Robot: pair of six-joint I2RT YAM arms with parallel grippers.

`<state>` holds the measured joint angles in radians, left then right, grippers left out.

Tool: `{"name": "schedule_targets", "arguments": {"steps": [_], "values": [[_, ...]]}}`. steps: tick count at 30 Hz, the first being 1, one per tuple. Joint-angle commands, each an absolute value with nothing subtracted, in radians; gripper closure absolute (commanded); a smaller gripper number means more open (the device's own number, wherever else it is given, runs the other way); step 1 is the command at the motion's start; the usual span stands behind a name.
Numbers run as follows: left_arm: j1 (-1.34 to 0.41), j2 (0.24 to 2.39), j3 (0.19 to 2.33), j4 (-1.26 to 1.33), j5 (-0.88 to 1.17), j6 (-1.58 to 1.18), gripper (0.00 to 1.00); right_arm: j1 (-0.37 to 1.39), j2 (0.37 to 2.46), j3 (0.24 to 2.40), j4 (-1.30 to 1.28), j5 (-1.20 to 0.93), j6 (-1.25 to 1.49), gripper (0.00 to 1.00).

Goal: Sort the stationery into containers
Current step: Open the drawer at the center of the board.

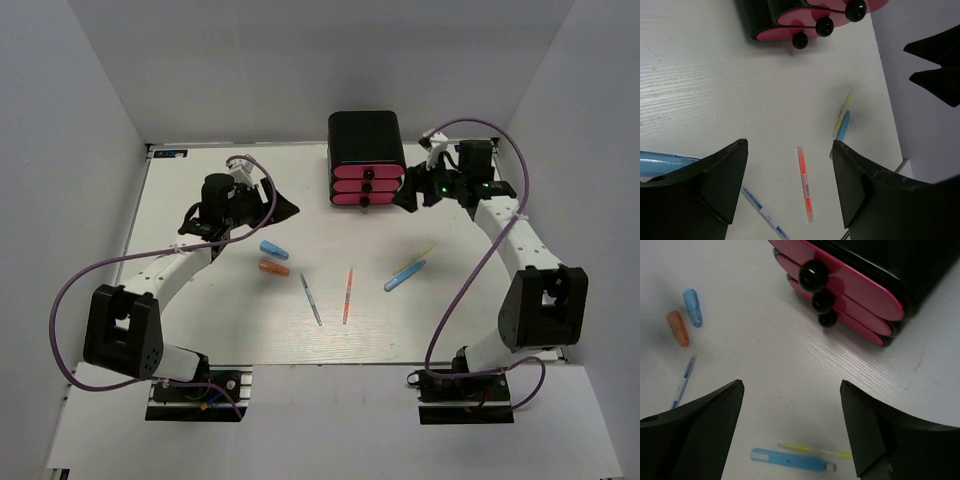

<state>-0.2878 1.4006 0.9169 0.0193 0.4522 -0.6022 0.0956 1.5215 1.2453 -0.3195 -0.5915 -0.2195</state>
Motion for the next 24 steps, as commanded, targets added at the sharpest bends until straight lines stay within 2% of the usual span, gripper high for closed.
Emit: {"name": "schedule_targets", "arguments": {"steps": [1, 6, 13, 24], "values": [[-0.299, 1.333, 0.894, 0.008, 0.371, -0.621, 0.22, 0.15, 1.569, 1.273, -0.218, -0.621, 0.039, 0.15], [-0.299, 1.27, 0.847, -0.026, 0.35, -0.621, 0.22, 0.186, 1.647, 1.261, -0.114, -0.601, 0.242, 0.13], [-0.299, 1.203, 0.758, -0.035, 0.311, -0.649, 0.22, 0.21, 1.732, 1.31, -0.011, -0.517, 0.438, 0.3], [-0.299, 1.203, 0.759, -0.055, 0.281, -0.649, 0.23, 0.247, 1.819, 1.338, 0.118, -0.439, 0.626, 0.38]]}}
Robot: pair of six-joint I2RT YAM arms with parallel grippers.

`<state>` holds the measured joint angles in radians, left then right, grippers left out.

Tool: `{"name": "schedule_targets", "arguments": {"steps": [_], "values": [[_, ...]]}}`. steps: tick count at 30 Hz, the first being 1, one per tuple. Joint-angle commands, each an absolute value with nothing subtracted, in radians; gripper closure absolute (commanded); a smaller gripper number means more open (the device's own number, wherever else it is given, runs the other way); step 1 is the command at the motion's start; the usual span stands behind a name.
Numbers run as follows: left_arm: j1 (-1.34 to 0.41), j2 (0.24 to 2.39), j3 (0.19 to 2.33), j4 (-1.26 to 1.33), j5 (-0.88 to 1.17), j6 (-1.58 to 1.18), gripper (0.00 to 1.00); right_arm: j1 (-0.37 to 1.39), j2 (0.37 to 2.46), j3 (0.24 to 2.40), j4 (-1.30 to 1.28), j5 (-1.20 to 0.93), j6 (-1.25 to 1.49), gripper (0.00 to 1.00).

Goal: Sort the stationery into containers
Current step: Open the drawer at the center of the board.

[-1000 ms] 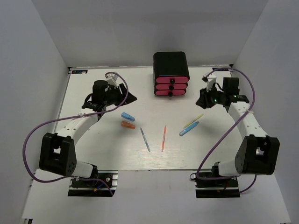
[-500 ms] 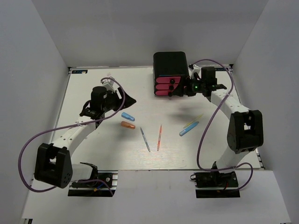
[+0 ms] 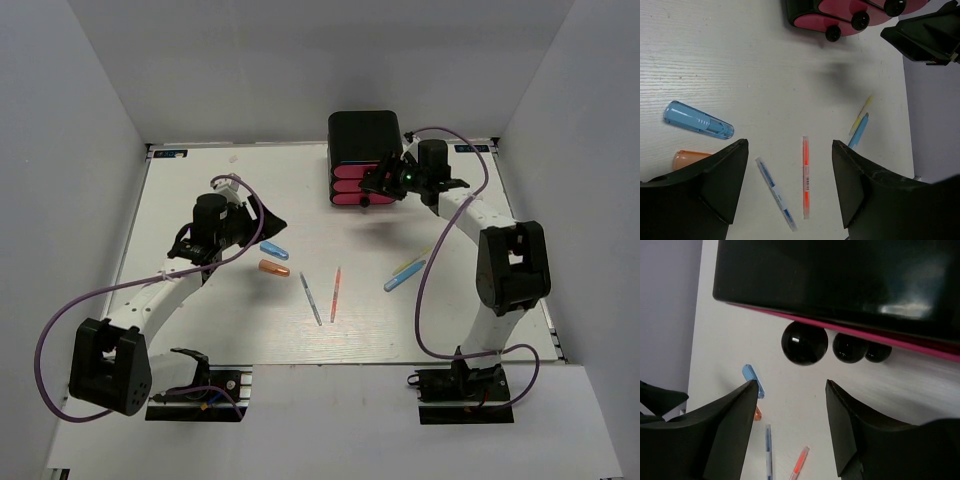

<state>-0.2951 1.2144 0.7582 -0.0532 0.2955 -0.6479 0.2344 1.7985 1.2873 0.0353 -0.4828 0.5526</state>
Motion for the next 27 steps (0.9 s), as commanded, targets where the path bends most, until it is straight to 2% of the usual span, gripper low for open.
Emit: {"name": "schedule_targets", "arguments": {"steps": [1, 8, 15, 22, 27], "values": [[-0.299, 1.212, 0.759, -0.055, 0.281, -0.649, 0.23, 0.247, 1.825, 1.351, 0.117, -0.425, 0.633, 0.38], [-0.299, 1.212, 0.769, -0.055, 0.27, -0.649, 0.24, 0.244, 1.871, 1.379, 0.173, -0.362, 0.672, 0.47], [-0.299, 1.23, 0.769, -0.046, 0.252, -0.649, 0.27, 0.239, 1.881, 1.381, 0.209, -0.318, 0.704, 0.49], [-0.299, 1.27, 0.769, -0.028, 0.241, -0.649, 0.32, 0.238, 1.887, 1.373, 0.226, -0.325, 0.7, 0.76], [-0.299, 1.301, 0.79, -0.038, 0.201, -0.696, 0.31, 0.236, 1.833, 1.287, 0.216, -0.365, 0.687, 0.78]]}}
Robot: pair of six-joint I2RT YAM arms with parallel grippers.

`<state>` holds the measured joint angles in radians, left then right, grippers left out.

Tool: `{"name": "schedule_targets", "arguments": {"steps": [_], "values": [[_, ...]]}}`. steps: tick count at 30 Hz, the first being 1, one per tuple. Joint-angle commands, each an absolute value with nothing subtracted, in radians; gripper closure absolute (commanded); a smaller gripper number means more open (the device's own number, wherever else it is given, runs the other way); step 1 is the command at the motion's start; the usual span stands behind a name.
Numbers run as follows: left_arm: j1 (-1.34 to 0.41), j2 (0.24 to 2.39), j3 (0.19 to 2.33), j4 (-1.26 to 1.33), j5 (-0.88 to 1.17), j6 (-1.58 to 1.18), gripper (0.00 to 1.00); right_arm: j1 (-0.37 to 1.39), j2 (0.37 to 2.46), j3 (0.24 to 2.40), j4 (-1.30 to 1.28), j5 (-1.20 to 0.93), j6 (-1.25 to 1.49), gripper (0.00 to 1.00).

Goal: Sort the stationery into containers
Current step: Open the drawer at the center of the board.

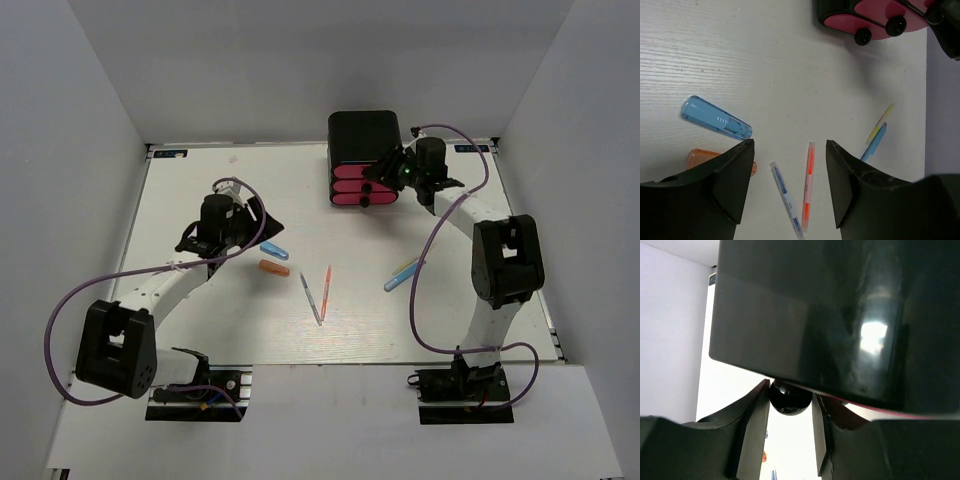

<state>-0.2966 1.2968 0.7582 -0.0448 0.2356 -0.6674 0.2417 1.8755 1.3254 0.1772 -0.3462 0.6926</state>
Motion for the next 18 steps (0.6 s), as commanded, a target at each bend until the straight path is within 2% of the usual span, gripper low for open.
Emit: {"name": "schedule_targets", "arguments": {"steps": [1, 8, 13, 16, 17, 18], "values": [[-0.299, 1.301, 0.79, -0.038, 0.19, -0.696, 0.31, 0.238, 1.822, 1.272, 0.221, -0.373, 0.683, 0.78], [-0.299, 1.367, 0.819, -0.095, 0.153, -0.747, 0.27, 0.238, 1.732, 1.134, 0.233, -0.393, 0.692, 0.78], [-0.299, 1.402, 0.85, -0.117, 0.153, -0.756, 0.27, 0.238, 1.72, 1.106, 0.235, -0.397, 0.692, 0.68], [-0.299, 1.431, 0.871, -0.138, 0.153, -0.756, 0.27, 0.238, 1.723, 1.114, 0.23, -0.4, 0.693, 0.49], [-0.299, 1.445, 0.883, -0.138, 0.153, -0.765, 0.27, 0.238, 1.72, 1.115, 0.229, -0.409, 0.69, 0.33], [-0.299, 1.445, 0.884, -0.149, 0.153, -0.765, 0.27, 0.238, 1.72, 1.112, 0.229, -0.411, 0.686, 0.28]]}}
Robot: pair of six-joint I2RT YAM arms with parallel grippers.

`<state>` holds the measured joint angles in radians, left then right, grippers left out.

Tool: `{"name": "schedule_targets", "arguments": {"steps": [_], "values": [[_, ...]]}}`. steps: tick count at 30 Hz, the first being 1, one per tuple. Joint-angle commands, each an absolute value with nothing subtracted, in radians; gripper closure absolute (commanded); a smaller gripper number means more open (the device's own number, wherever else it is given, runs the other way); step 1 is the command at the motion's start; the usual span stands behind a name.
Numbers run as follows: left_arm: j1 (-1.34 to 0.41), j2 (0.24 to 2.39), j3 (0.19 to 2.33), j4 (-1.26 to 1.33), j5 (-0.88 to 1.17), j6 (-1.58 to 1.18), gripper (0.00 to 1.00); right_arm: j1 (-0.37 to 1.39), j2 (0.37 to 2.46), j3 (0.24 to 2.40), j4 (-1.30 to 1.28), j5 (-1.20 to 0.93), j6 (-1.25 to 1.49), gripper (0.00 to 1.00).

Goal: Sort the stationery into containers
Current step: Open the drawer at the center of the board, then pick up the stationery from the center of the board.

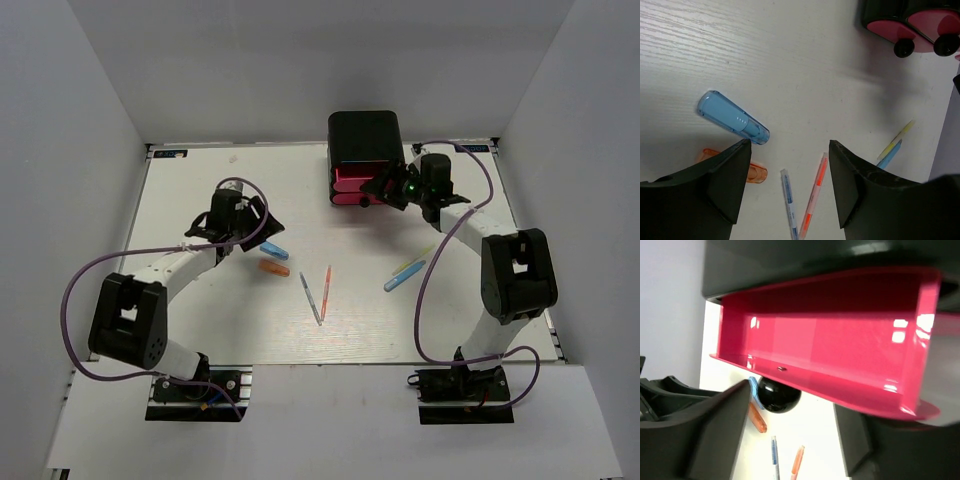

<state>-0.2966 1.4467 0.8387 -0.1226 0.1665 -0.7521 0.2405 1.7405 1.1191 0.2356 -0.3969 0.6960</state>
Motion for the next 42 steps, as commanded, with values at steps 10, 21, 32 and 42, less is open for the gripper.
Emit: {"name": "schedule_targets", "arguments": {"steps": [10, 21, 32, 42], "values": [[-0.299, 1.54, 0.986, -0.366, 0.049, -0.798, 0.28, 0.239, 1.616, 0.997, 0.196, -0.434, 0.64, 0.21], [-0.337, 1.736, 1.132, -0.474, 0.0, -0.836, 0.35, 0.235, 1.477, 0.851, 0.183, -0.429, 0.538, 0.24], [-0.357, 1.88, 1.244, -0.594, -0.077, -0.854, 0.35, 0.229, 1.399, 0.784, 0.198, -0.417, 0.502, 0.24], [-0.367, 1.95, 1.319, -0.614, -0.077, -0.836, 0.7, 0.216, 1.364, 0.782, 0.183, -0.434, 0.422, 0.1]]}}
